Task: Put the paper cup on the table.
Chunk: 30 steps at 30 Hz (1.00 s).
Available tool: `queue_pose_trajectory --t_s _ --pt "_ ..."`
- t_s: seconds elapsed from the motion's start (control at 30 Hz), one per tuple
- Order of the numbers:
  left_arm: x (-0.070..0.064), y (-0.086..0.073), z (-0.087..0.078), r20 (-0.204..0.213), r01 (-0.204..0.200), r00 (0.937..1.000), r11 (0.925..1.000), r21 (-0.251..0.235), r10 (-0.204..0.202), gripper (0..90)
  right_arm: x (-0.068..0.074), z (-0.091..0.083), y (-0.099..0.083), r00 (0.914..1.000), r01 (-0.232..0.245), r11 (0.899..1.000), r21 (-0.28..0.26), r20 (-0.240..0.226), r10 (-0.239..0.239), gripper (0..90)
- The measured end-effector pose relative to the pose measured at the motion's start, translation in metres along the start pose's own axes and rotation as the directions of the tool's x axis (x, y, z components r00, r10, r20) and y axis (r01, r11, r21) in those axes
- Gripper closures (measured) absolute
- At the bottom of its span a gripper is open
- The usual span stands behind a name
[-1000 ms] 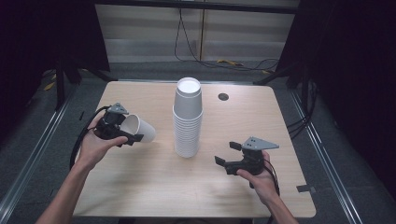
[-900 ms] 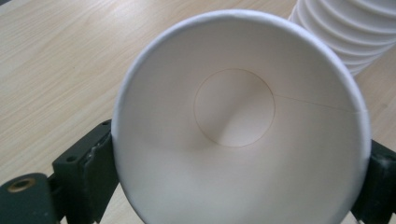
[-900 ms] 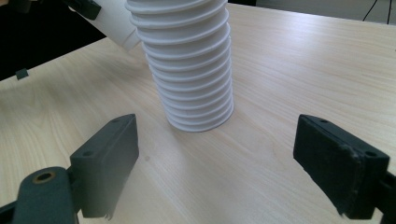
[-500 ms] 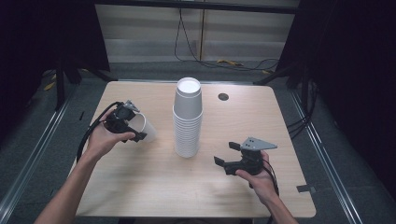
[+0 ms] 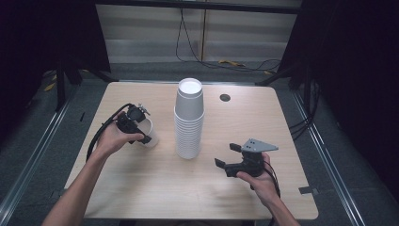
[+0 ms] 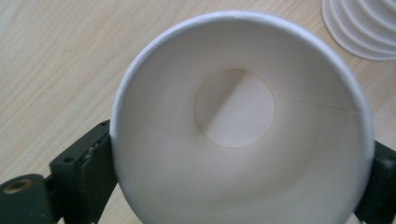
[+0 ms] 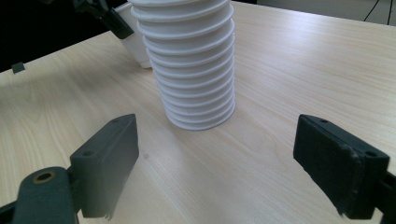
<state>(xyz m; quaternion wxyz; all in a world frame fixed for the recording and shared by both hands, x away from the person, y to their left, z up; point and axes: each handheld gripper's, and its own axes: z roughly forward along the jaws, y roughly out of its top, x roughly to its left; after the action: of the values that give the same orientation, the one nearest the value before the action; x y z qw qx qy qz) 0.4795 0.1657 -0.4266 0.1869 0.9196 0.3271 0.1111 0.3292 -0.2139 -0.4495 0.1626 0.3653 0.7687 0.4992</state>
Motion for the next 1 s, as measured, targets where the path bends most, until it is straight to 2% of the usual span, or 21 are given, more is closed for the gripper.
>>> queue_pose_trajectory --t_s 0.07,0.1,0.2,0.33,0.4,0.5,0.63,0.7,0.77,0.83,1.0 --pt "-0.002 0.002 0.001 -0.014 0.005 0.9999 1.0 -0.003 -0.005 6.4 0.0 0.0 0.0 1.0 0.0 1.0 0.0 0.0 0.0 14.4" --pt "-0.003 0.003 0.002 -0.018 -0.008 0.9998 1.0 -0.005 0.008 6.2 0.001 0.0 0.0 1.0 0.001 1.0 0.002 0.001 -0.001 14.4" --pt "-0.003 0.002 0.004 -0.02 0.008 0.9998 0.9996 -0.027 -0.009 5.9 0.001 0.0 -0.001 1.0 0.002 1.0 0.0 -0.003 -0.002 14.4" --pt "-0.001 0.0 0.009 -0.05 0.009 0.9987 0.9995 -0.032 -0.011 5.1 0.001 -0.001 -0.001 1.0 -0.003 1.0 -0.003 -0.005 0.003 14.4" --pt "-0.002 -0.002 0.01 -0.049 0.014 0.9987 0.9985 -0.053 -0.017 5.2 0.001 -0.001 -0.001 1.0 -0.002 1.0 -0.001 -0.004 0.002 14.4" --pt "-0.002 -0.003 0.013 -0.042 0.013 0.999 0.9986 -0.051 -0.015 6.1 0.001 0.0 -0.001 1.0 -0.001 1.0 0.0 -0.004 0.001 14.4" --pt "0.0 -0.004 0.014 -0.041 0.036 0.9984 0.9975 -0.061 -0.038 6.3 0.001 0.0 -0.001 1.0 -0.002 1.0 -0.002 -0.006 0.002 14.4" --pt "-0.003 -0.004 0.013 -0.05 0.041 0.9978 0.9973 -0.062 -0.044 6.7 0.001 -0.001 -0.001 1.0 -0.003 1.0 0.0 -0.004 0.003 14.4" --pt "-0.004 -0.005 0.014 -0.028 0.025 0.9992 0.9972 -0.071 -0.027 6.6 0.0 0.0 -0.001 1.0 -0.008 1.0 -0.003 -0.004 0.008 14.4" --pt "-0.003 -0.005 0.016 -0.03 0.046 0.9984 0.9967 -0.067 -0.048 6.7 0.0 0.0 -0.001 1.0 -0.007 1.0 -0.002 -0.003 0.007 14.4" --pt "0.0 -0.008 0.019 -0.018 0.053 0.9983 0.9949 -0.085 -0.055 7.9 0.0 -0.001 0.0 1.0 -0.003 1.0 -0.004 -0.004 0.003 14.4"
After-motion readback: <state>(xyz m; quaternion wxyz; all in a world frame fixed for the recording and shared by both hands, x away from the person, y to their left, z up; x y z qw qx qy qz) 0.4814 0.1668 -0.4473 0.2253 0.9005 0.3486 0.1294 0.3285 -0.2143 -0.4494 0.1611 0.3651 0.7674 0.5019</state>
